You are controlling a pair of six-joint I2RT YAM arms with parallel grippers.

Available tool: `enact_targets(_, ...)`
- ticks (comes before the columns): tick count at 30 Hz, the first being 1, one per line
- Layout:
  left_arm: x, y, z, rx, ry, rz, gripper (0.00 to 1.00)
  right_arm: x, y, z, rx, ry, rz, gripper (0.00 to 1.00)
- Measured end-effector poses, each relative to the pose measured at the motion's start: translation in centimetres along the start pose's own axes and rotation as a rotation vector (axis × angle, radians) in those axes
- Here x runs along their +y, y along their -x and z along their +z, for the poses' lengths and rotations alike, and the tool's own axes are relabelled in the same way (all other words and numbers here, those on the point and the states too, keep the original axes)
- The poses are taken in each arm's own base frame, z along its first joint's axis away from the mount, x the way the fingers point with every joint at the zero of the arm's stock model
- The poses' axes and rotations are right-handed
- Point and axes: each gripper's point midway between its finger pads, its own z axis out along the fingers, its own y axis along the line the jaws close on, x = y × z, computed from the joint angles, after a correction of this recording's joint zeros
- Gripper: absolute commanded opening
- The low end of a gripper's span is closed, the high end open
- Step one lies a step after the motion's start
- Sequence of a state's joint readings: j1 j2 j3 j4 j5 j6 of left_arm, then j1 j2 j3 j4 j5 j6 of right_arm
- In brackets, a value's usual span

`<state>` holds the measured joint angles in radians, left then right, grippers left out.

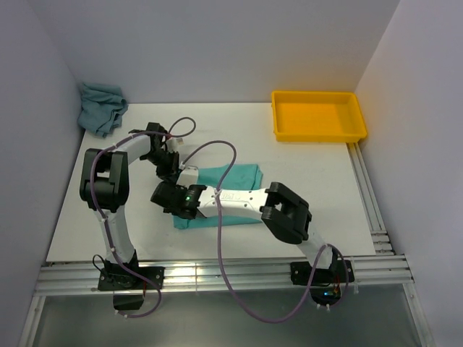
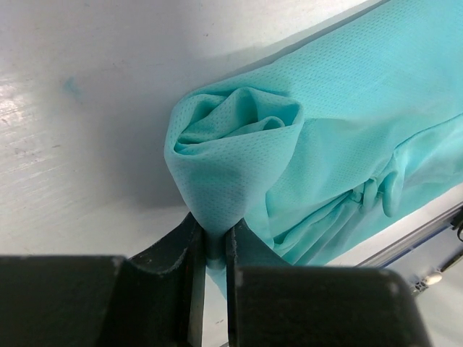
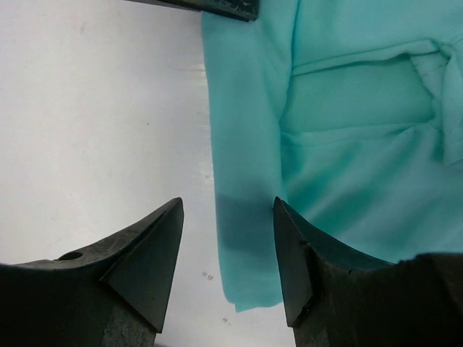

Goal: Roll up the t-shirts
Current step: Roll the tshirt

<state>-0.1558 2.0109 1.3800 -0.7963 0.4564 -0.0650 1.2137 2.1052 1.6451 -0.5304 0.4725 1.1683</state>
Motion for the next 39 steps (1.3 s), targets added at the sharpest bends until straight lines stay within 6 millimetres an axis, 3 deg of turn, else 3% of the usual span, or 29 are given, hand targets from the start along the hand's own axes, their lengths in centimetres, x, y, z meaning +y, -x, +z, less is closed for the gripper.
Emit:
enact_targets(12,-0.5,0.3,-0.1,0.003,0.040,0.026,0.10,-1.7,-1.0,2.8,-0.029,-0.184,-0.149,0.57)
enact_targets(18,-0.5,0.3,-0.1,0.006,0.047,0.023,0.11,-1.7,-1.7,2.4,-0.027,-0.199,-0.179,0.49)
enact_targets(25,-0.5,0.3,0.1,0.017,0.054,0.011,0.12,-2.2,-2.5,2.3,-0.034,-0.248,-0.216,0.59)
enact_targets(33,-0.6,0.3,0.0,0.020,0.058,0.006,0.12,-2.6,-2.3,1.7,-0.072,-0.271,-0.249,0.59)
enact_targets(39,-0.6,0.5,0.0,0.014,0.064,0.010,0.13,-1.6,-2.0,0.9,-0.079,-0.253,-0.265,0.59)
